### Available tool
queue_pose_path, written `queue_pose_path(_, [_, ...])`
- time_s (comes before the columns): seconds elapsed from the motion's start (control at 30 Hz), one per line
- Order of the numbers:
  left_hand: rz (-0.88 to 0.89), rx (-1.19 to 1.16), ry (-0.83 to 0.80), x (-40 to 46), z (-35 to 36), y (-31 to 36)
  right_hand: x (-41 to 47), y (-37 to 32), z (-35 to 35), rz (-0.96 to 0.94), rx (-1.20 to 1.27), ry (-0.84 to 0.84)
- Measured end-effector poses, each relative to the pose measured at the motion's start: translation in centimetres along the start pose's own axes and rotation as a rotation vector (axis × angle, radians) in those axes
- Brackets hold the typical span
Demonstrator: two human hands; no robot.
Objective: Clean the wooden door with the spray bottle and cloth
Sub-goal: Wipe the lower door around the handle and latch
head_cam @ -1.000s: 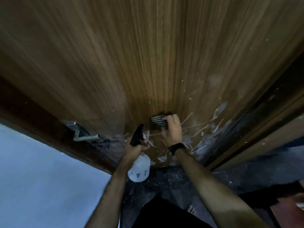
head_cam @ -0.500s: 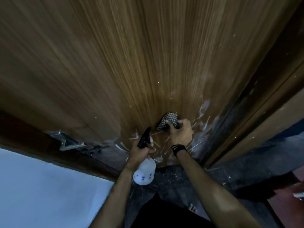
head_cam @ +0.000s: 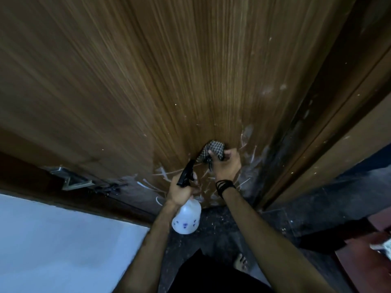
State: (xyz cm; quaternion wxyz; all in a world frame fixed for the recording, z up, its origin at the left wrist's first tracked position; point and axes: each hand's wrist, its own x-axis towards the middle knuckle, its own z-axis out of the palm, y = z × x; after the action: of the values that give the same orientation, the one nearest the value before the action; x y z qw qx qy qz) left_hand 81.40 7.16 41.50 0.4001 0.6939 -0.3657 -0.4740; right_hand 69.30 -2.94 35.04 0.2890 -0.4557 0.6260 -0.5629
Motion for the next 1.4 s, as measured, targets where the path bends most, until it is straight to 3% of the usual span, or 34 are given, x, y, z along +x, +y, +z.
queue_pose_path(0.1, [-0.007,-0.019,-0.062,-0.3,1.1,0.9,-0.5,4.0,-1.1,0.195,-0.018,-0.005])
queue_pose_path(0.4, [0.014,0.185,-0.277,2.4,6.4,4.4,4.1,5.2,-8.4,0.135,0.017,0.244])
queue_pose_path(0.57, [-0.083,0.209,-0.32,3.6,8.8,5.5,6.3,3.9,-10.3,0.14,0.052,0.291])
queue_pose_path(0.73, [-0.049,0.247,-0.355,4.3,9.1,6.1,9.3,-0.5,-9.5,-0.033,0.1,0.199])
queue_pose_path(0.83, [-0.076,0.203,-0.296,4.4,8.3,5.8,10.0,-1.9,-8.2,-0.125,0.062,0.191])
queue_pose_path(1.03, [-0.003,0.221,-0.347,5.3,6.7,4.8,6.8,4.8,-6.3,0.069,-0.026,0.07])
queue_pose_path(1.27, [-0.033,0.122,-0.296,5.7,5.1,3.0,8.1,-4.9,-6.0,-0.313,0.023,0.211])
queue_pose_path(1.4, [-0.047,0.082,-0.287,5.7,4.8,2.9,7.8,-4.5,-5.3,-0.351,0.041,0.181])
